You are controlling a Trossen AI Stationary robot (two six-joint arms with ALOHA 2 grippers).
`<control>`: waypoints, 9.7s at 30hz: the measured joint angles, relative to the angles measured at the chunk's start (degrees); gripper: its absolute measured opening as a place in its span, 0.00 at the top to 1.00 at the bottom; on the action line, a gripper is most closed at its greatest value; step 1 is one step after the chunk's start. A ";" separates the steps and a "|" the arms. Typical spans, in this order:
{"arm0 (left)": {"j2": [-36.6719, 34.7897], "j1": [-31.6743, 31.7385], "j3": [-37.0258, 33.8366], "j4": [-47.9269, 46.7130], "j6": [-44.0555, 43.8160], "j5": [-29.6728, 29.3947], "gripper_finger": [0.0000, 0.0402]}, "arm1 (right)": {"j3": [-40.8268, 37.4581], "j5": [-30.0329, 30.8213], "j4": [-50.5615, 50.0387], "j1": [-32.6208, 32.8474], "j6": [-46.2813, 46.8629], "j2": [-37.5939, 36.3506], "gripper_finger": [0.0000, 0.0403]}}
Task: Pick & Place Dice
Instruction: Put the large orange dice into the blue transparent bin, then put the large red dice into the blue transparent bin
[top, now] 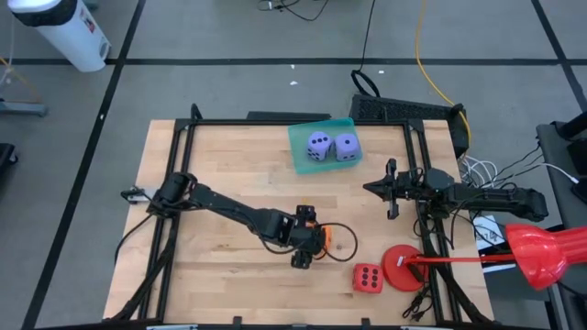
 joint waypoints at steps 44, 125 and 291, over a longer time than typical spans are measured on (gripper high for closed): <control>-15.07 29.64 0.20 -2.89 3.65 1.53 0.01 | 0.01 -0.04 -0.04 0.01 0.02 0.13 1.00; -15.84 26.38 0.15 -2.34 13.61 -14.27 0.01 | 0.01 -0.19 -0.50 0.07 -0.17 0.92 1.00; -70.23 8.89 -87.49 63.31 -10.16 -1.51 0.97 | 37.79 8.27 -39.77 40.95 15.37 38.79 1.00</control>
